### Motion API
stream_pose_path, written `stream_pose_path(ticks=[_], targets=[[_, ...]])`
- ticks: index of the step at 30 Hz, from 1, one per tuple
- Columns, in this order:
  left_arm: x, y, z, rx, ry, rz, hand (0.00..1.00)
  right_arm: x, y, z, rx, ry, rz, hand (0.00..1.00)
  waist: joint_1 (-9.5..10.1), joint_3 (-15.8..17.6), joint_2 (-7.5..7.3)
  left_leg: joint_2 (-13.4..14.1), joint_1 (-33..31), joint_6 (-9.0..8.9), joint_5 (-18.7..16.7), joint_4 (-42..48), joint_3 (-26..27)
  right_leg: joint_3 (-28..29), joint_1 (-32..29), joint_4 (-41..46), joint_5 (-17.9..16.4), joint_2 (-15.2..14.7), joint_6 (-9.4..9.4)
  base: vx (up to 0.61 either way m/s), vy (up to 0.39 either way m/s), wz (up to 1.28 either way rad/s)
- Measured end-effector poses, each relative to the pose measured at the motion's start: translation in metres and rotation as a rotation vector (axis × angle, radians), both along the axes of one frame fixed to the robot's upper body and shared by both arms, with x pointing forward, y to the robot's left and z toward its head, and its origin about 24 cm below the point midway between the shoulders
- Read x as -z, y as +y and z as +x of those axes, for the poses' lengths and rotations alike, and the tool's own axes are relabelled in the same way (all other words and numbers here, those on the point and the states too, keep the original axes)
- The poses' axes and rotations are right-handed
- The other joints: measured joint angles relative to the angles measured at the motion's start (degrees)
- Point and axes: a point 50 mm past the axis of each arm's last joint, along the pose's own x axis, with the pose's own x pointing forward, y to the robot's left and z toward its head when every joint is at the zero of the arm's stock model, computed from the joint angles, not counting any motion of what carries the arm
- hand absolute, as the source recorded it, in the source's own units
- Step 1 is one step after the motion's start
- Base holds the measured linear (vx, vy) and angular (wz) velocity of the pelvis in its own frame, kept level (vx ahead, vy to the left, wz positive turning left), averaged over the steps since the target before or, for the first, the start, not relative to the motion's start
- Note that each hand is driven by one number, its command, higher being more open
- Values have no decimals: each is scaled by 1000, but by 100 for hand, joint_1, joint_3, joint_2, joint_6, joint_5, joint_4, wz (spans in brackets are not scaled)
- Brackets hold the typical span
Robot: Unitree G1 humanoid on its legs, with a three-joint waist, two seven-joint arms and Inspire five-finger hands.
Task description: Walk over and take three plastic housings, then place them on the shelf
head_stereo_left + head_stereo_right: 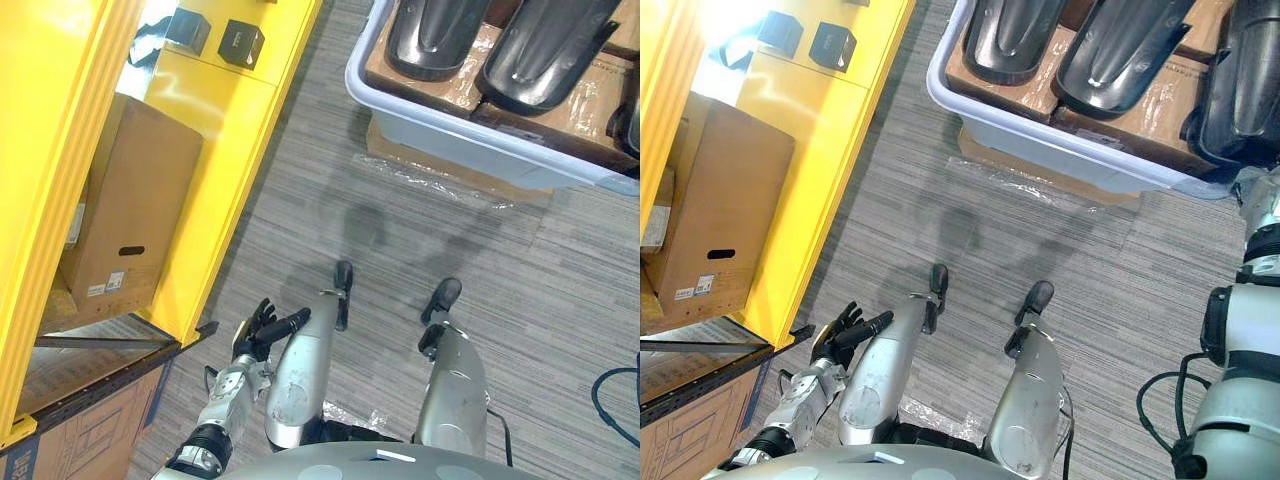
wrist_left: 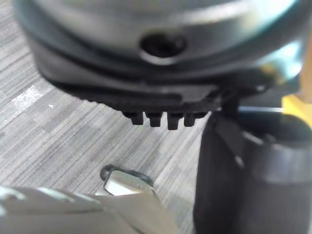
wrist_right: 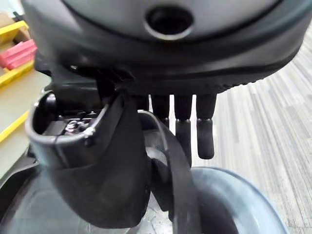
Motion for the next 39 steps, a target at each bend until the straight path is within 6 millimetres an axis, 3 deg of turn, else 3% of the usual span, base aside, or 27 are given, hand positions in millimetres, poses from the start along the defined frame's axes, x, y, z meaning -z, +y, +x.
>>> stream_pose_path(ticks=[9,13,20,23,26,30,33,36,39], targets=[[2,0,-4,-5,15,2,100,16,2,1,-20,-8,28,0,-48,-11,16,-9,258,-32,85,-181,-17,-11,195,-16,-29,-1,-17,1,2,2],[3,3,-8,-28,19,12,100,32,7,5,-28,-14,55,0,-107,4,-8,-8,540,-40,90,-285,-15,-20,477,-98,-45,19,-8,0,0,0],[-5,8,-11,-78,-46,13,100,40,12,6,7,-88,65,0,-325,165,-250,-11,1272,-80,168,-725,52,-44,1183,-513,-3,97,43,28,5,0],[-19,8,-7,-88,-131,0,100,38,17,6,6,-175,24,0,-472,242,-407,-7,1650,-109,211,-980,89,-50,1538,-763,36,149,85,70,-4,-5],[-51,10,6,-116,-301,-37,100,44,31,4,-17,-255,-60,0,-600,195,-676,34,2207,-169,271,-1354,169,-64,2039,-1115,105,243,88,123,-23,-9],[-88,18,28,-135,-475,-70,100,63,55,3,-56,-285,-138,0,-725,-189,-1064,92,2564,-227,306,-1704,274,-62,2343,-1486,159,340,94,129,-20,-12],[-122,14,52,-130,-615,-150,100,84,80,0,-107,-272,-182,0,-799,-726,-1305,126,2893,-259,306,-2005,411,-15,2597,-1772,178,413,106,177,-19,-16],[-145,1,65,-79,-694,-228,100,90,102,0,-162,-278,-229,0,-873,-1045,-1330,136,3149,-270,304,-2159,562,16,2748,-1847,186,428,116,100,-2,-17],[-174,-20,76,37,-789,-284,100,88,116,1,-219,-270,-295,0,-891,-1201,-1256,132,3441,-271,303,-2301,680,46,2909,-1858,220,420,171,42,24,-17]])
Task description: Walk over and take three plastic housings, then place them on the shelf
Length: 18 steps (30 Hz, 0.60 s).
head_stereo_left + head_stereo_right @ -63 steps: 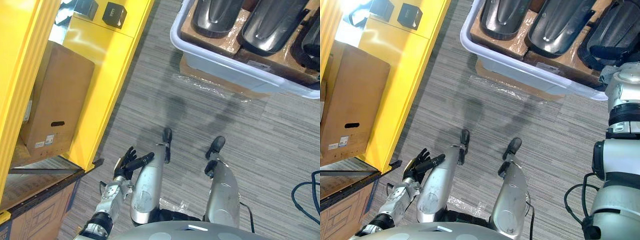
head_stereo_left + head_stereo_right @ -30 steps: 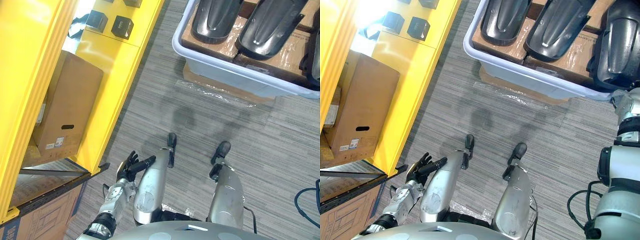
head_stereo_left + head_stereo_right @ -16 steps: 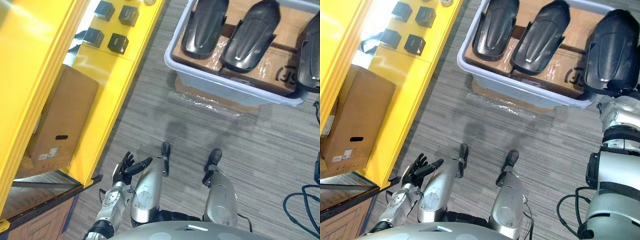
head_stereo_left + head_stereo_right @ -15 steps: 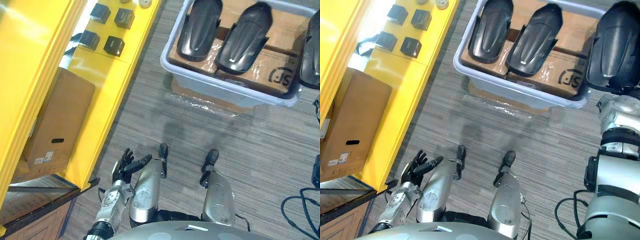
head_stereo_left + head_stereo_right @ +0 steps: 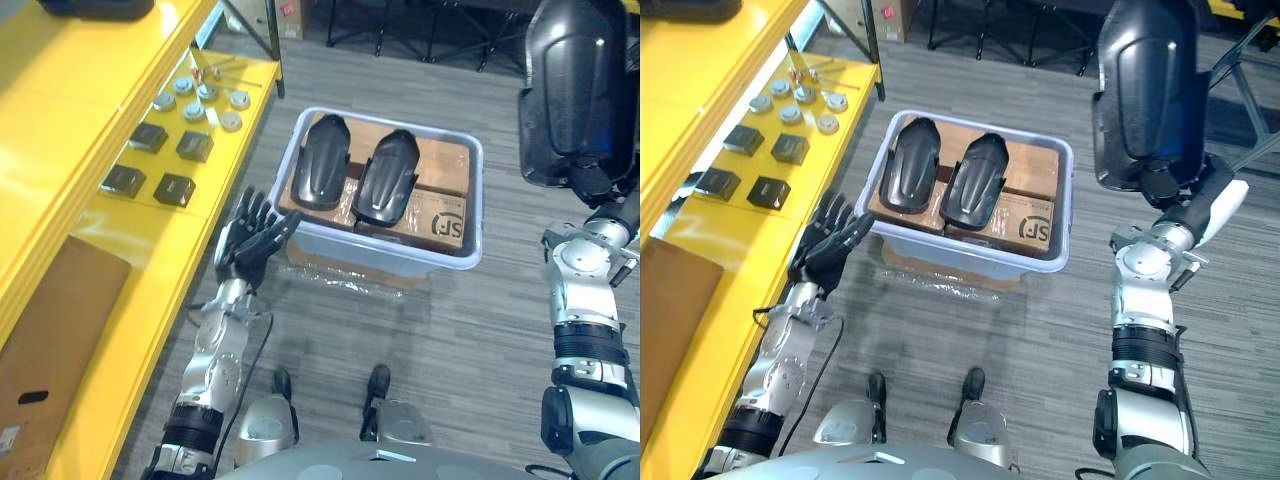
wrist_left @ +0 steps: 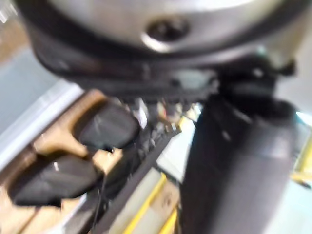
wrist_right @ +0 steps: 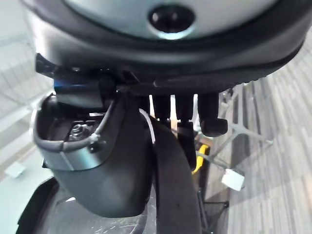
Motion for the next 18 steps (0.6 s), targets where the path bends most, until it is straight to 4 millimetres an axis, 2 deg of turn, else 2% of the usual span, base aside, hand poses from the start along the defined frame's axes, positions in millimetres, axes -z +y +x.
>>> stream_pose_path(ticks=[2,5,11,12,15,18], targets=[[-16,-15,5,69,-50,7,100,-2,19,3,-68,-33,-43,0,-67,-167,45,-20,140,0,0,-89,85,50,80,-57,25,-7,39,-2,31,-16],[-25,-26,13,122,-53,26,100,-3,38,2,-145,-73,-94,0,-119,-294,82,-22,258,-10,7,-163,123,81,163,-91,26,-2,41,-25,13,-7],[-15,-38,12,147,63,53,100,3,73,-9,-278,-150,-171,0,-215,-574,112,-36,258,-35,35,-213,154,49,185,-173,26,-1,40,-54,-9,-1],[-11,-41,11,149,98,59,100,9,85,-9,-318,-147,-159,0,-264,-639,102,-36,254,-48,71,-303,142,-8,185,-179,26,-2,39,-86,-15,10],[-10,-48,10,168,105,54,100,18,97,-12,-369,-129,-143,0,-265,-701,94,-35,255,-52,115,-375,135,-57,183,-181,30,0,33,-40,-7,9],[-10,-54,8,186,111,39,100,34,118,-13,-461,-73,-129,0,-256,-778,95,-39,257,-50,156,-401,129,-67,176,-186,40,2,20,-7,2,3]])
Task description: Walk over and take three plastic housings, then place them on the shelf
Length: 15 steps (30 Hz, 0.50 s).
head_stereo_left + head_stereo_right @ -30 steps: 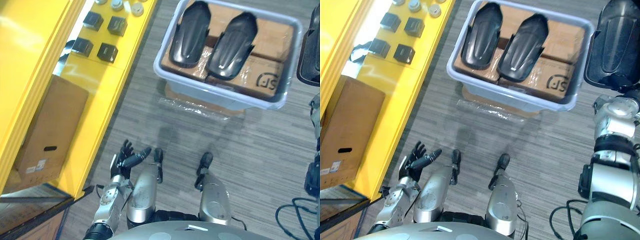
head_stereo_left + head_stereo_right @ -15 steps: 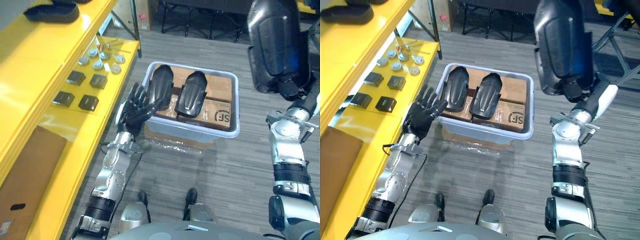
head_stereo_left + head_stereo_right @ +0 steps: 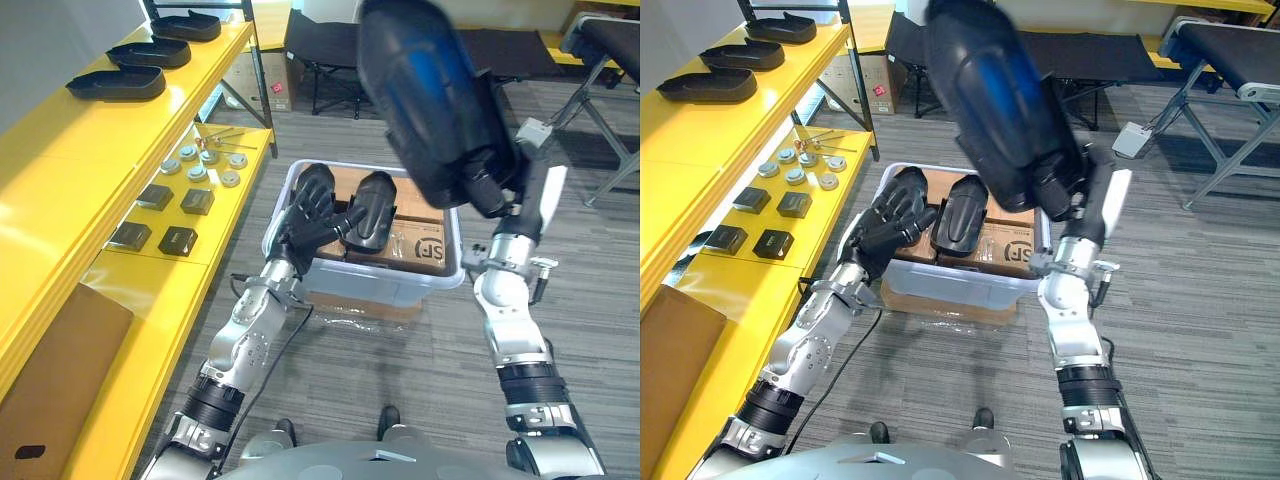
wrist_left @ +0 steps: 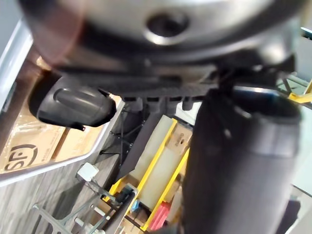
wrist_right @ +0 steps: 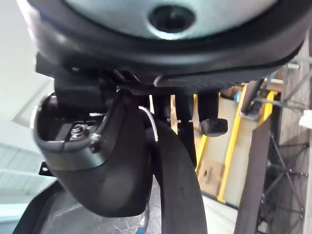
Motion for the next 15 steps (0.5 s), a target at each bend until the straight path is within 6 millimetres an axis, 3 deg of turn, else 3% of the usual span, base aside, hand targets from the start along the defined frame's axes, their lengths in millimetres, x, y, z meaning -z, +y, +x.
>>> stream_pose_path(ticks=[7,10,15], targets=[[-7,-28,-4,164,-8,-158,100,36,38,-1,-136,145,23,0,22,-144,-2,-55,-4,12,85,-53,-91,-81,56,-100,51,-32,-9,-4,6,7],[-7,-30,-3,177,0,-234,100,46,43,-6,-134,174,70,0,23,-164,-3,-81,-2,22,91,-63,-91,-81,57,-101,65,-57,-13,0,0,0],[-2,-38,-7,207,18,-215,100,61,41,-12,-132,216,134,0,25,-276,-34,-106,-1,28,124,-118,-111,-99,65,-107,85,-75,-11,-34,14,2]])
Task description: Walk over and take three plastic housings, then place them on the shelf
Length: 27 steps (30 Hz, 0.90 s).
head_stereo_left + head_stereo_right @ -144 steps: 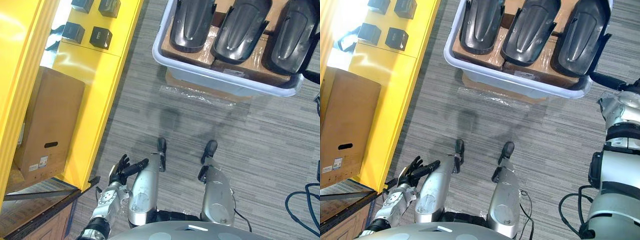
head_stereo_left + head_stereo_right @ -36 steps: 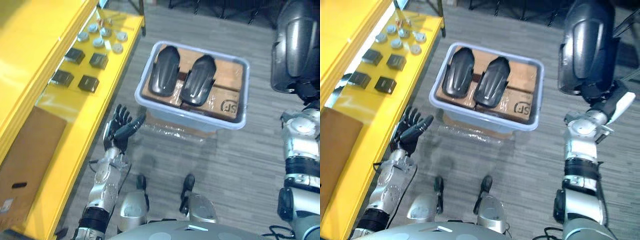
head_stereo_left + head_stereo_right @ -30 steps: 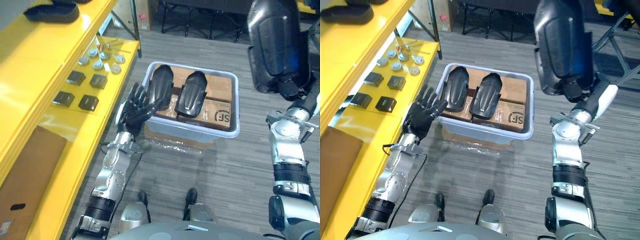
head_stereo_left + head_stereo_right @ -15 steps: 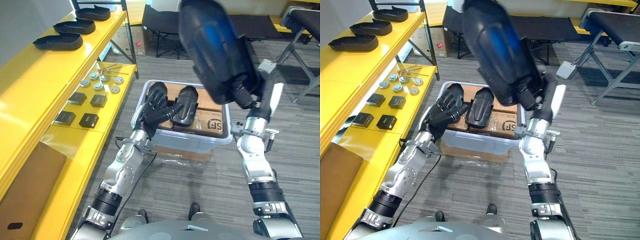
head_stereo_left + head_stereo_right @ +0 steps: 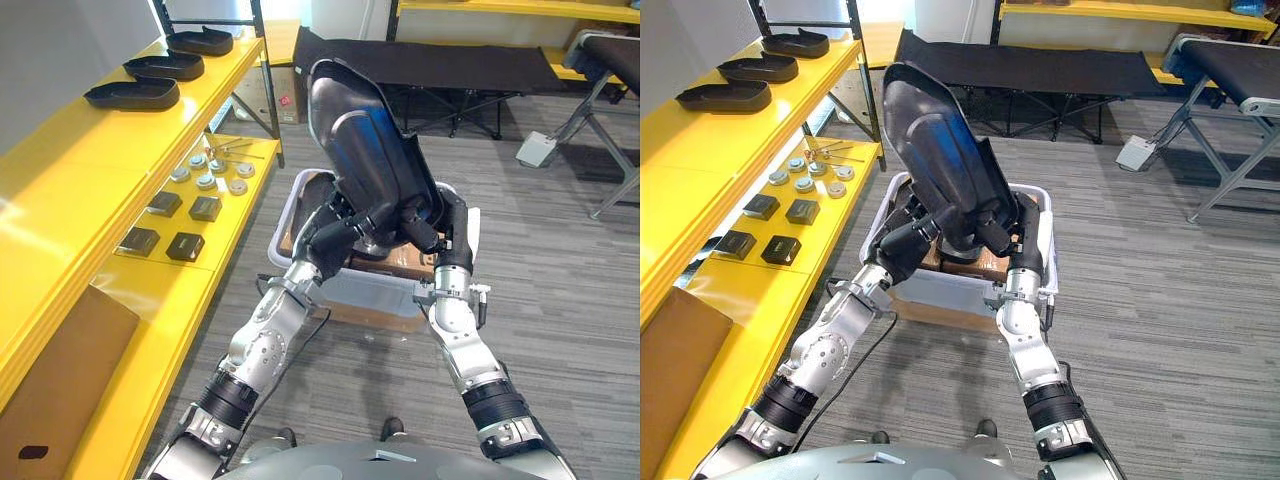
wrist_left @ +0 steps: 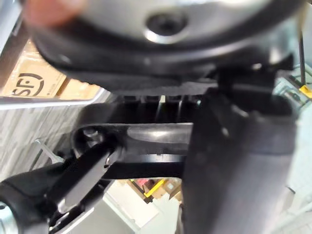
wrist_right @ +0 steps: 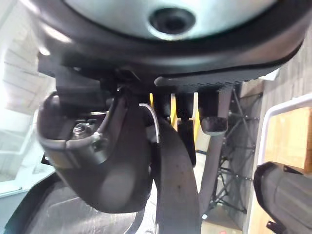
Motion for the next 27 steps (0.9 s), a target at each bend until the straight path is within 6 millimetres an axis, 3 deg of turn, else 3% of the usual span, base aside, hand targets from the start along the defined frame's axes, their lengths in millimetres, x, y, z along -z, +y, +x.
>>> stream_pose_path(ticks=[8,14,19,25,26,27], targets=[[5,-2,-1,-75,26,125,100,17,5,-10,-26,44,8,0,33,-138,-164,-1,5,16,64,-72,-36,-39,4,-5,27,2,-26,-32,3,2],[5,4,2,-168,-30,293,100,23,18,-17,-85,61,43,0,118,-148,-192,0,22,-5,127,-154,-84,-80,3,-6,41,13,-45,-31,1,4],[2,12,6,-226,-27,277,100,24,31,-20,-161,49,64,0,122,-191,-293,8,83,-2,183,-236,-74,-78,3,-6,47,33,-53,0,0,0],[1,18,8,-255,-21,258,100,22,43,-23,-265,26,67,0,130,-199,-312,14,87,-23,169,-248,-58,-64,1,-7,47,34,-53,-1,0,-1],[1,19,9,-258,-21,257,0,22,44,-23,-279,25,67,0,136,-199,-312,14,87,-19,172,-251,-58,-64,1,-7,47,35,-54,0,0,0],[1,19,9,-259,-16,249,0,22,44,-23,-281,25,67,0,142,-198,-313,14,89,0,186,-256,-58,-63,1,-7,47,35,-54,0,0,0]])
